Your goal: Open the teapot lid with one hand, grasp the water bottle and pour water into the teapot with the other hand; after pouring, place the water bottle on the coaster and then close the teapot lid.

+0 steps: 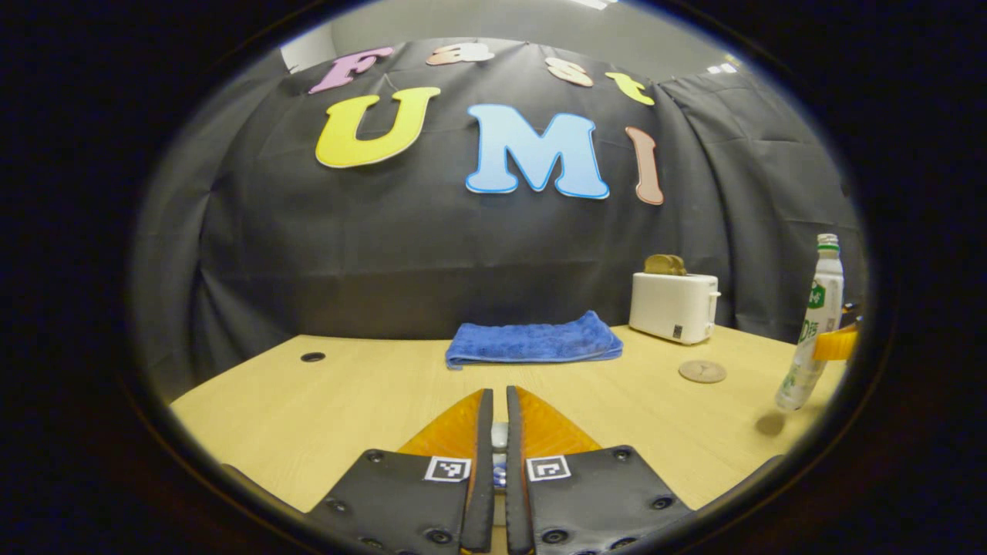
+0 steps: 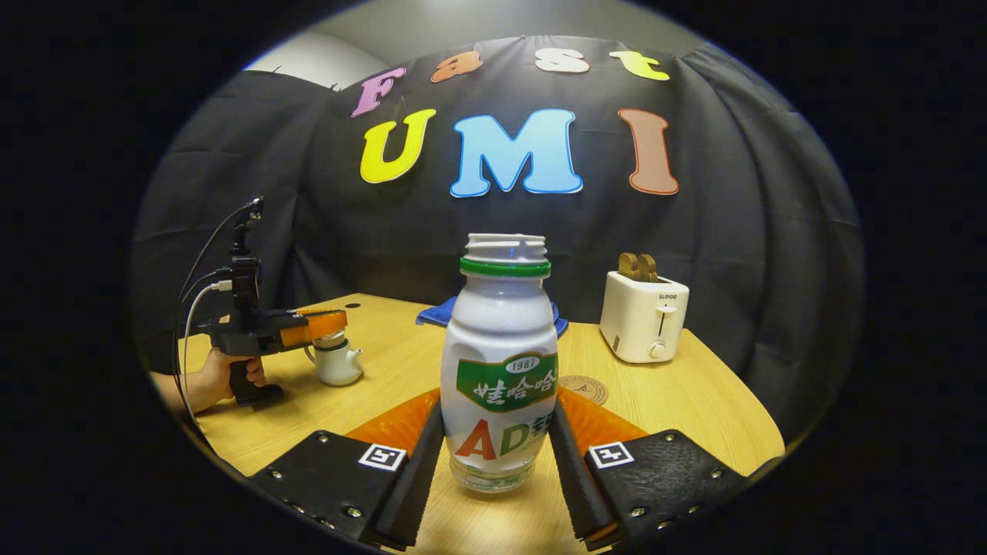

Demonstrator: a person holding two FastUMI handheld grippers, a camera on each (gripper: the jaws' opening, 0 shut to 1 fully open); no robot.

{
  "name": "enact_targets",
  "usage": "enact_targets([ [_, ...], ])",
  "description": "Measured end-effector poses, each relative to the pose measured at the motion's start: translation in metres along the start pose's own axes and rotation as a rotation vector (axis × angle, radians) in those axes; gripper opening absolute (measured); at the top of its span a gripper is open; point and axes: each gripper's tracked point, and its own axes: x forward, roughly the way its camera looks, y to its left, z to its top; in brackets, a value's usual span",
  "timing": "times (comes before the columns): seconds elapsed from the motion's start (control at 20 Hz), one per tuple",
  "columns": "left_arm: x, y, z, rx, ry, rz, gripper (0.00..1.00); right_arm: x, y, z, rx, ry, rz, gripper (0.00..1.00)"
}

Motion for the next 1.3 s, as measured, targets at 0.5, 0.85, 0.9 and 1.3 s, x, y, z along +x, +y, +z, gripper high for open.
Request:
enact_targets([
  [0.5,0.001,-0.001,-0.008,-0.01,0.019,-0.003,0.19,0.005,-0.003,-0.002,0.015,0.011,-0.012,0.71],
  [0.85,-0.02,0.005,0.026,-0.045,-0.112,-0.001,0.49,0.025,-0.025,0.003,0.039,0.002,-0.071,0.71],
  [0.9,-0.022,0.004,0.028,-0.052,-0.121,-0.002,0.49,0.031,-0.031,0.008,0.044,-0.007,-0.083,0.71],
  [1.3,-0.048,0.006,0.057,-0.038,-0.234,-0.024,0.74,0.096,-0.09,0.03,0.072,-0.021,-0.24,0.71],
])
